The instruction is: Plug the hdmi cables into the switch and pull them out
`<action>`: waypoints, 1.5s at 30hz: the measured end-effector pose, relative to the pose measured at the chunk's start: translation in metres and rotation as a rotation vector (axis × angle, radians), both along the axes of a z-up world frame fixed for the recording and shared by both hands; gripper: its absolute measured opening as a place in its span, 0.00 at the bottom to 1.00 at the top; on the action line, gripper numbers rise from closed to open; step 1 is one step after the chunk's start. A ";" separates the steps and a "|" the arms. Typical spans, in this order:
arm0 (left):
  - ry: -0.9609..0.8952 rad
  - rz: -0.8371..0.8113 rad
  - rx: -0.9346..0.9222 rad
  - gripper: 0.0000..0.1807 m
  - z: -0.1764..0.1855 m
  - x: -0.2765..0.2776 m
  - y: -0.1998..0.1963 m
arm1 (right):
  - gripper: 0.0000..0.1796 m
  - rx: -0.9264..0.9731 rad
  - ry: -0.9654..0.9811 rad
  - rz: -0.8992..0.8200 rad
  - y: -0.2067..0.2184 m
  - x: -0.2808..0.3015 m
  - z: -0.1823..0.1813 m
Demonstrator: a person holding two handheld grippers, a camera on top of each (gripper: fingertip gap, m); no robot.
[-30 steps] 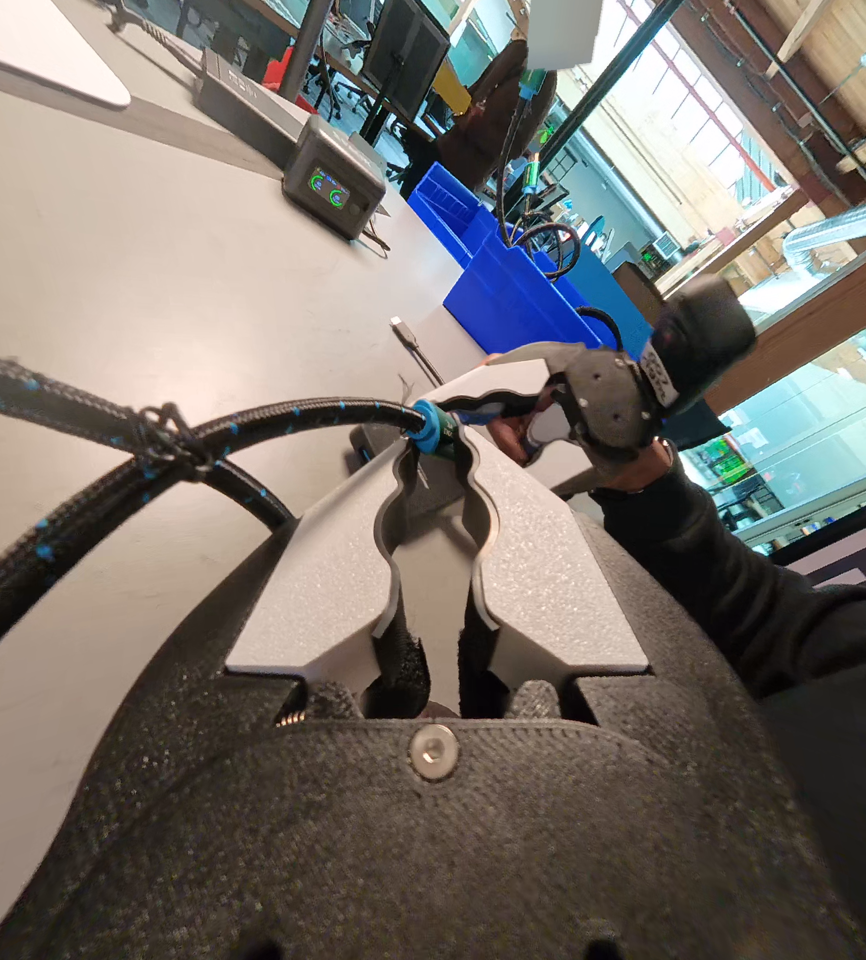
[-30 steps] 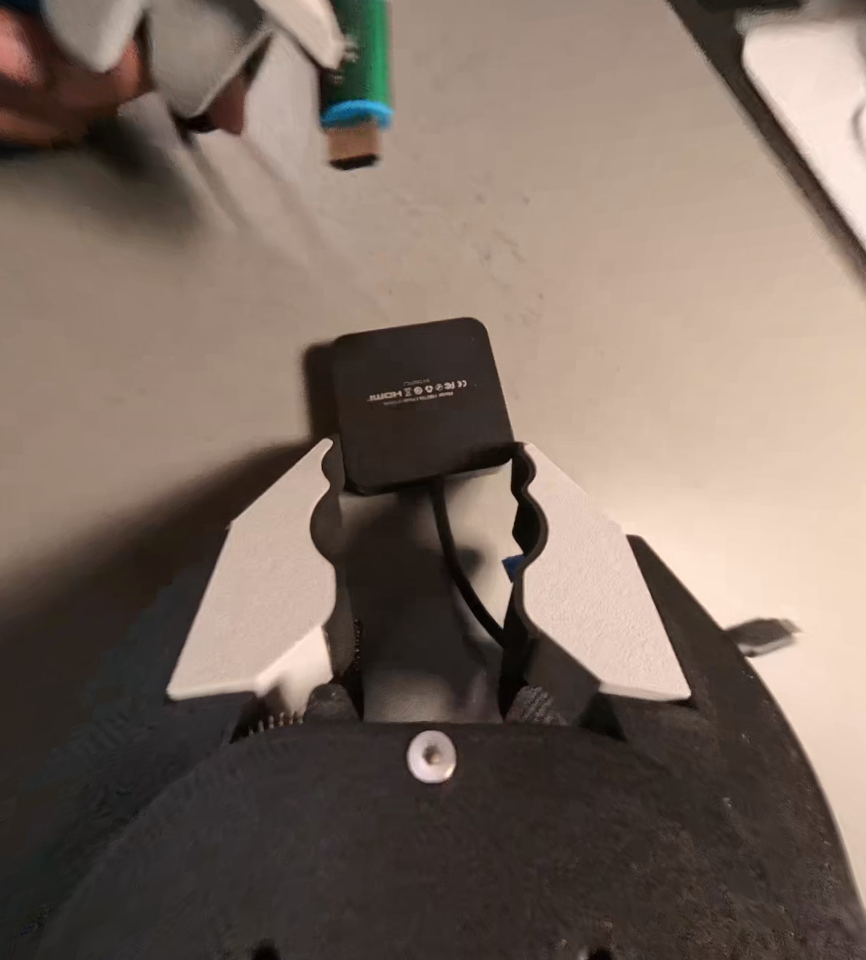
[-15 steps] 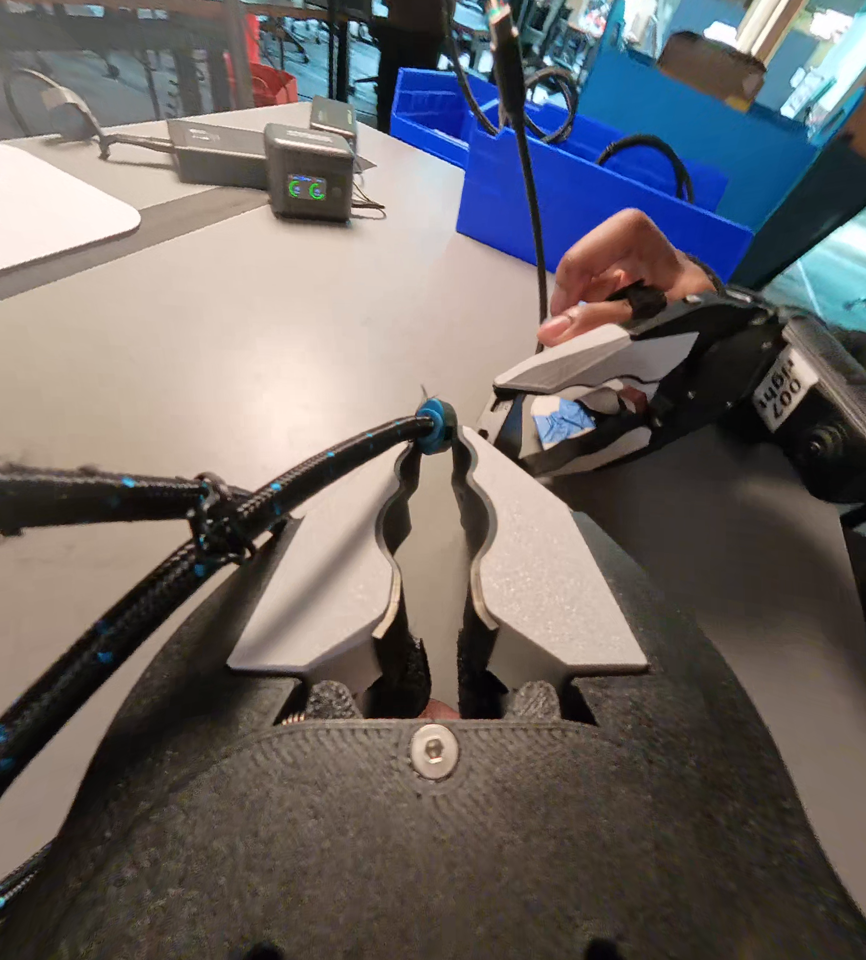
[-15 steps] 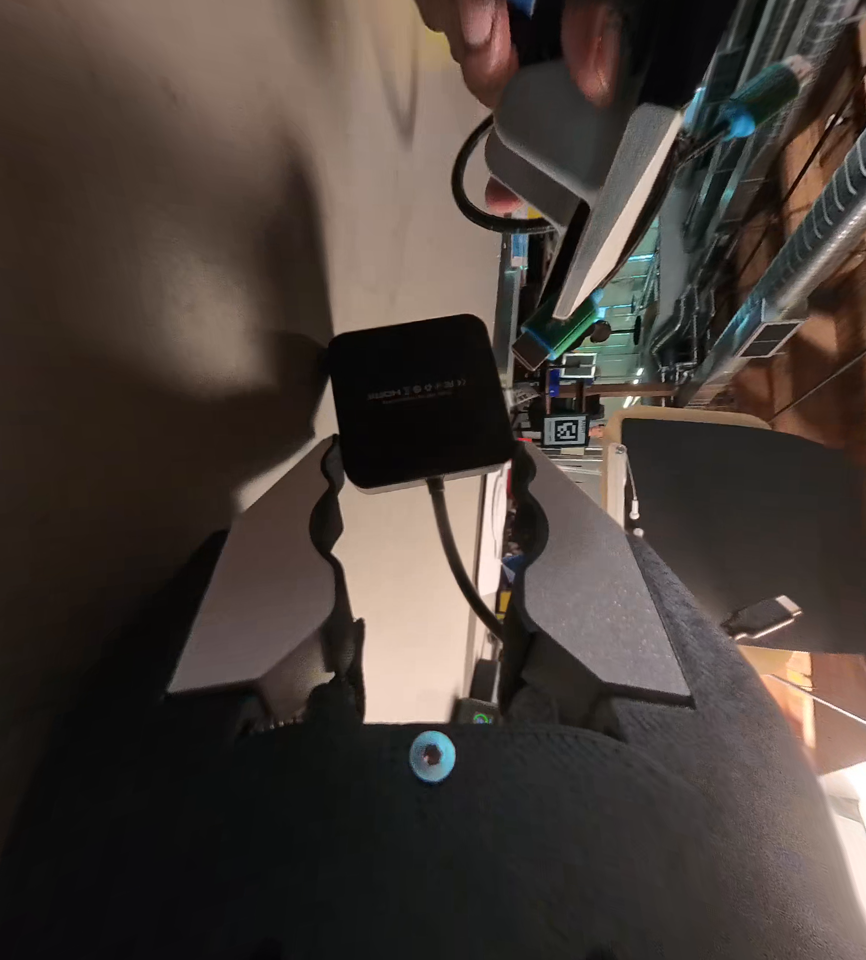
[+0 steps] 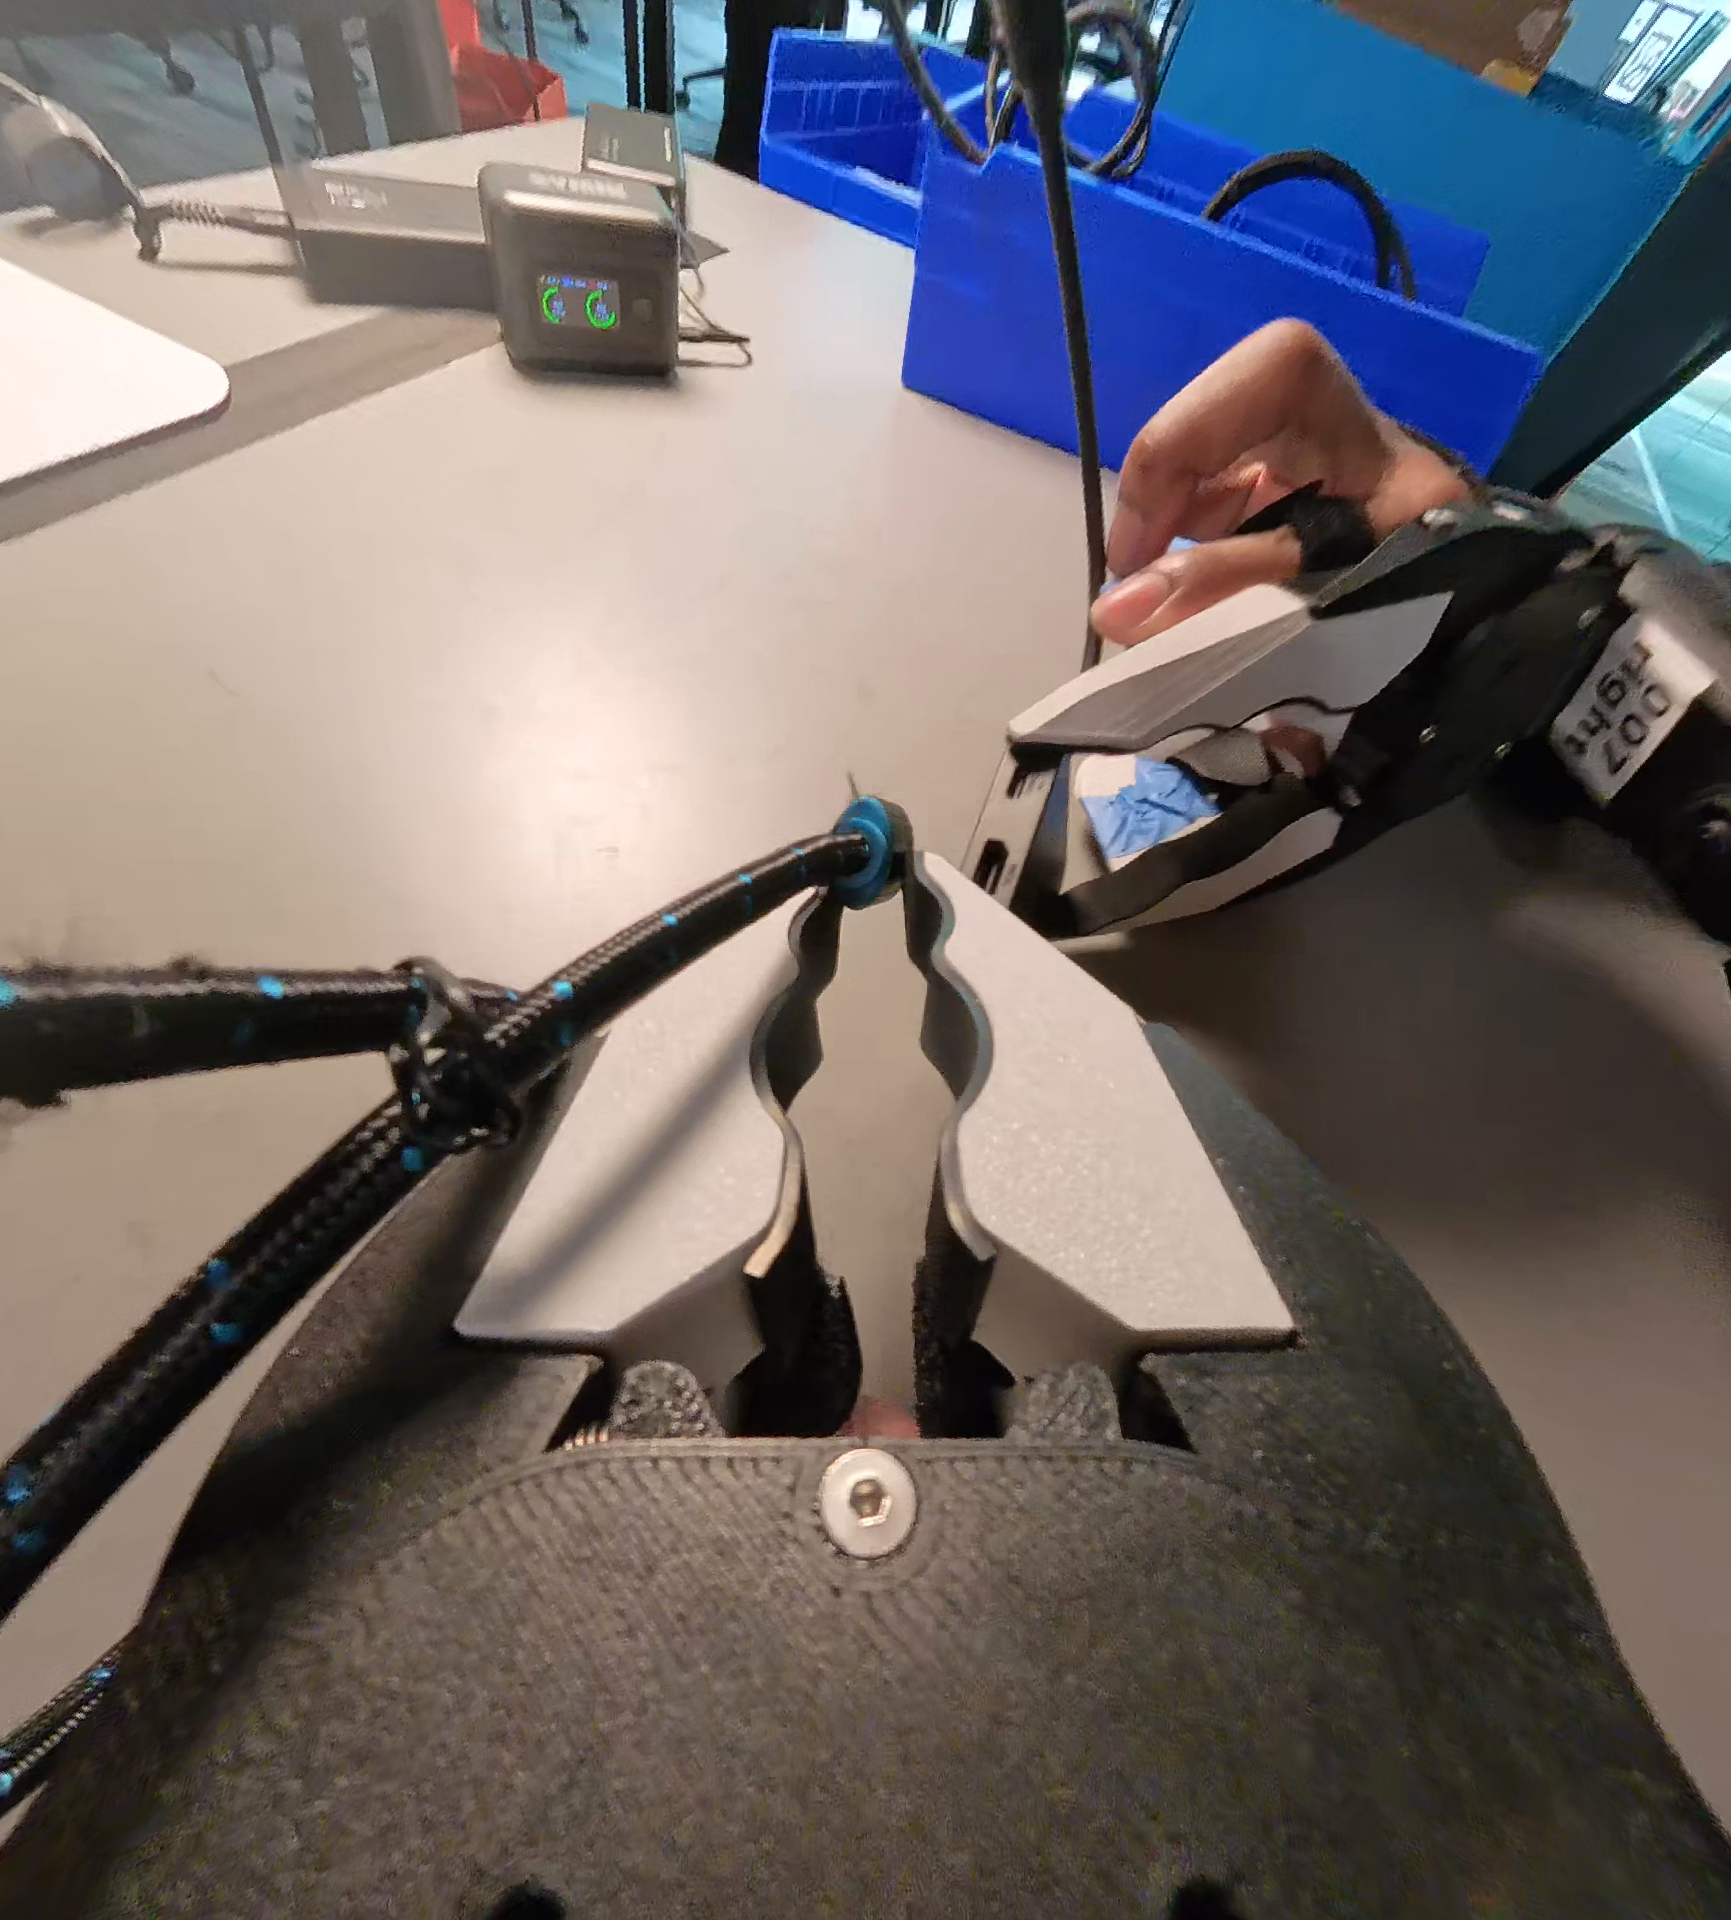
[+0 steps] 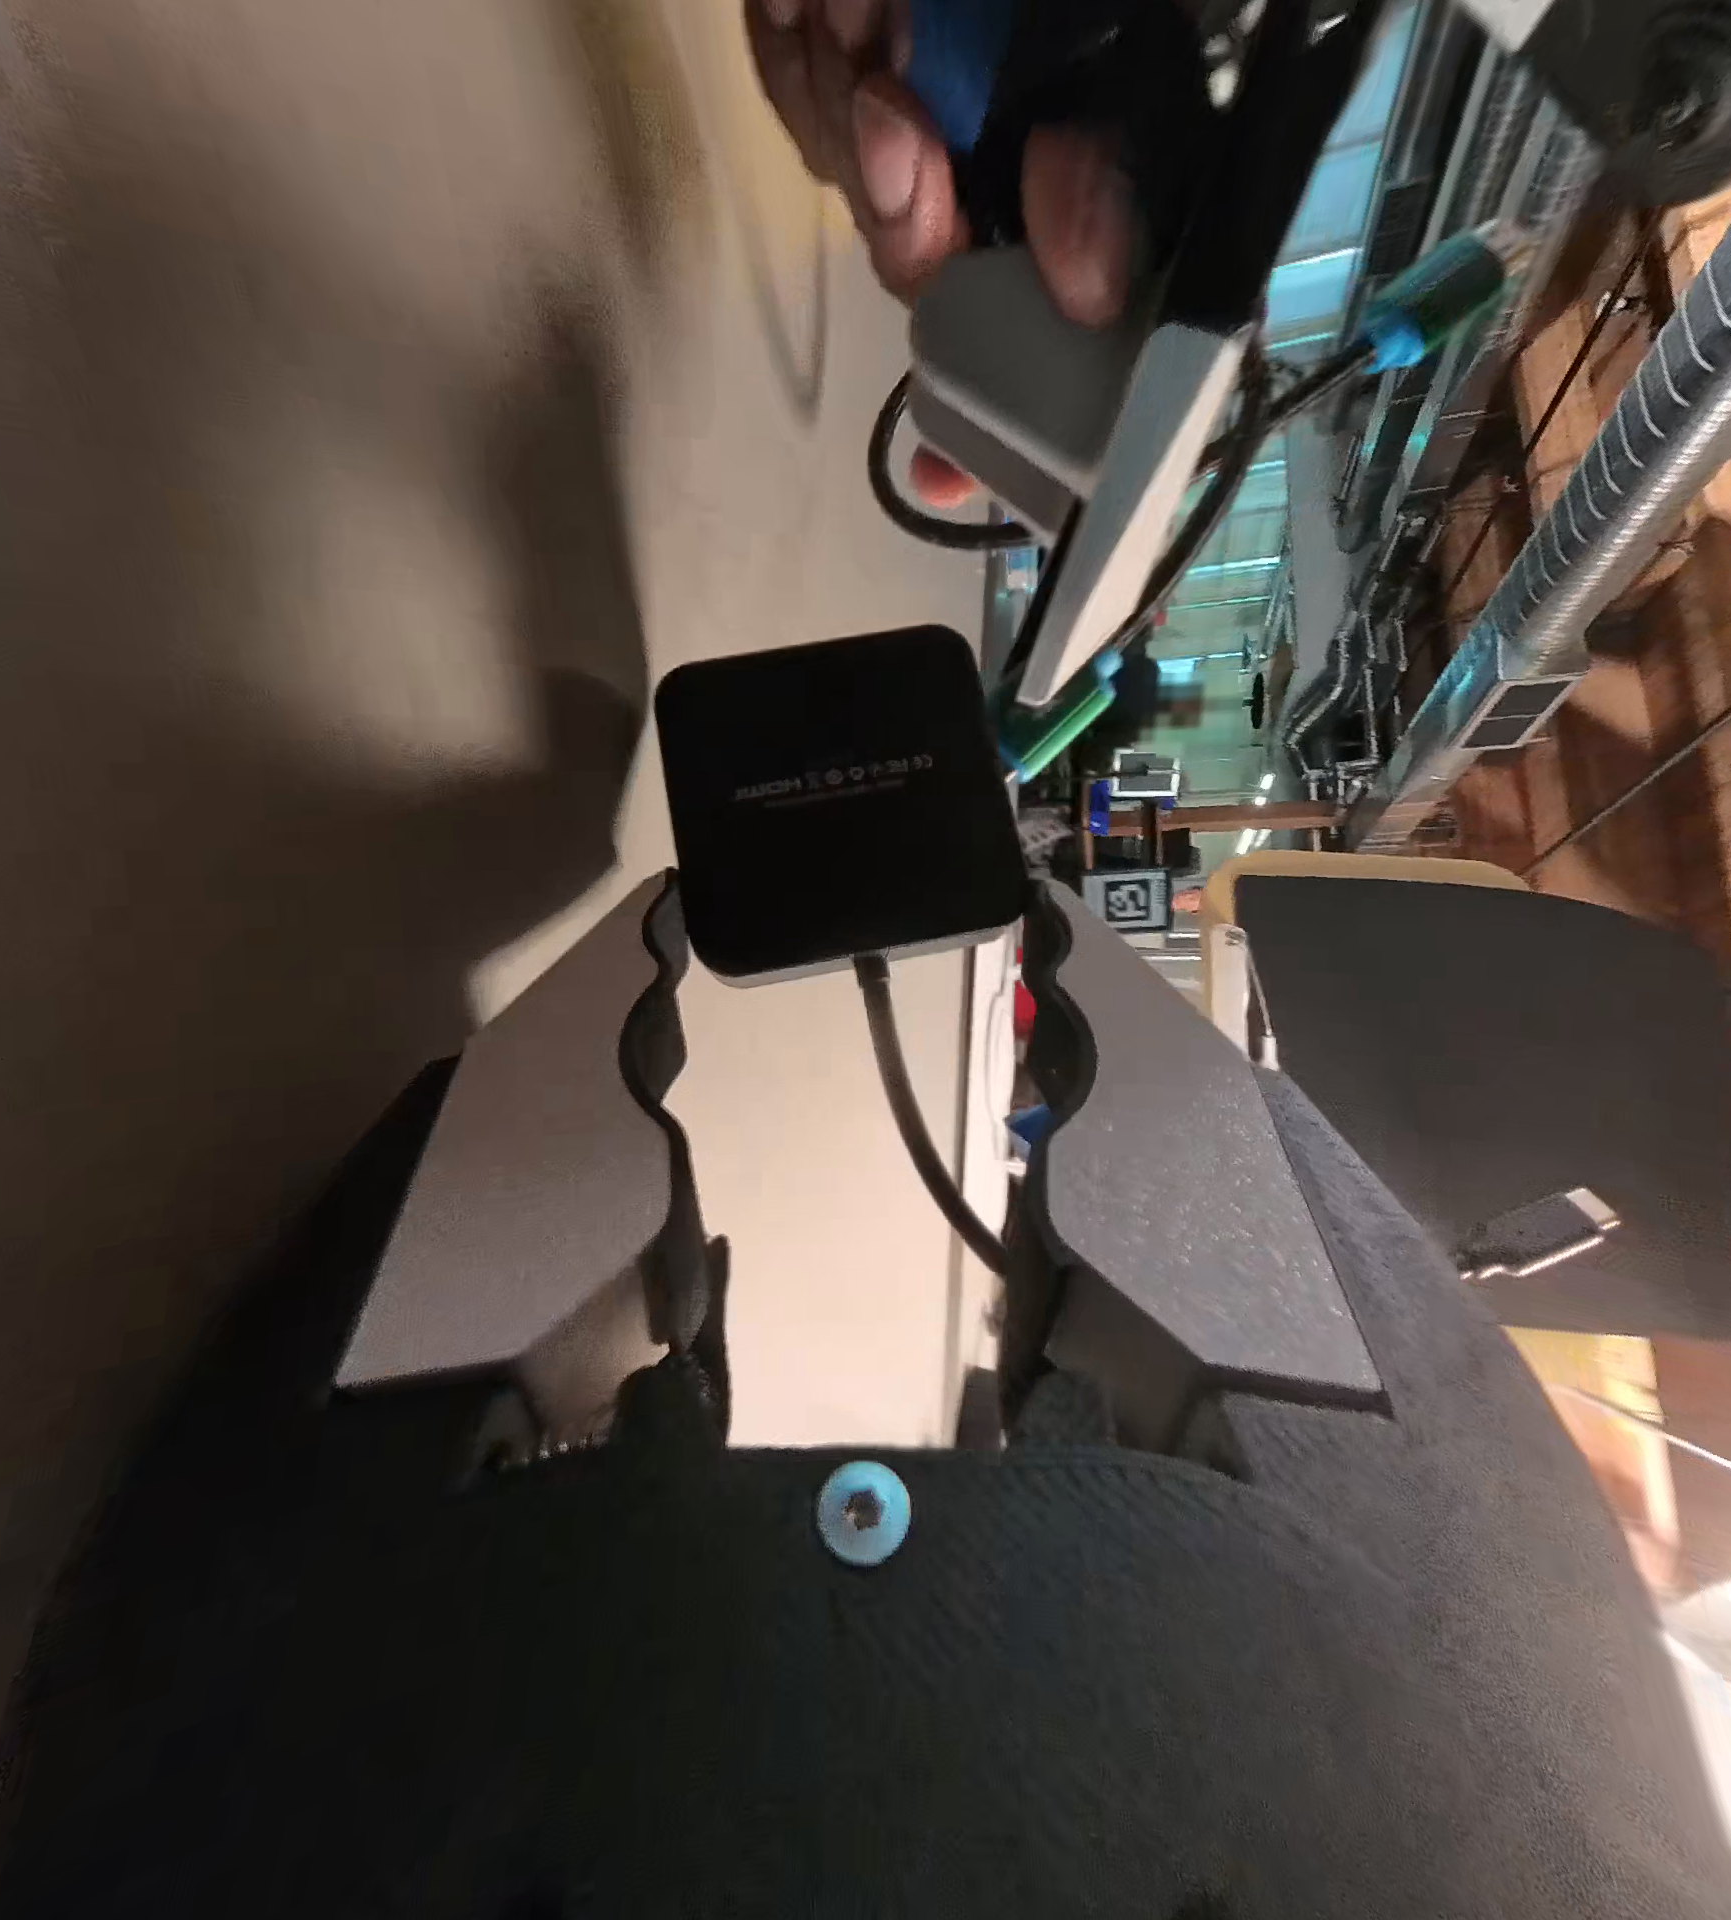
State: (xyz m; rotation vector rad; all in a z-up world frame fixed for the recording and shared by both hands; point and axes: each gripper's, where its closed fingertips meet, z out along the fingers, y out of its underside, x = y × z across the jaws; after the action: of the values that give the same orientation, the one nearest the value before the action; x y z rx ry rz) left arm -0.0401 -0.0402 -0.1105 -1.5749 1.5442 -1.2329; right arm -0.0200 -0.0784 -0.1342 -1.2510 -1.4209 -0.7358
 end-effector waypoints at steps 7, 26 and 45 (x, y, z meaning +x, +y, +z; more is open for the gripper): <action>0.048 -0.081 -0.059 0.07 -0.015 0.002 -0.019 | 0.37 -0.064 0.093 -0.025 0.002 0.011 -0.002; 0.072 -0.136 0.016 0.06 -0.025 0.009 -0.045 | 0.35 -0.397 0.288 -0.107 -0.010 0.008 -0.018; -0.210 -0.099 0.150 0.06 0.028 0.004 -0.028 | 0.07 -0.232 0.571 -0.051 -0.006 0.023 0.041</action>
State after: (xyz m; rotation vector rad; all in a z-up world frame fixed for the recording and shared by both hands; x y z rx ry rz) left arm -0.0356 -0.0684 -0.0828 -1.2459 1.5549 -1.2607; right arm 0.0026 -0.0840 -0.0931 -1.5293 -1.0198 -0.2114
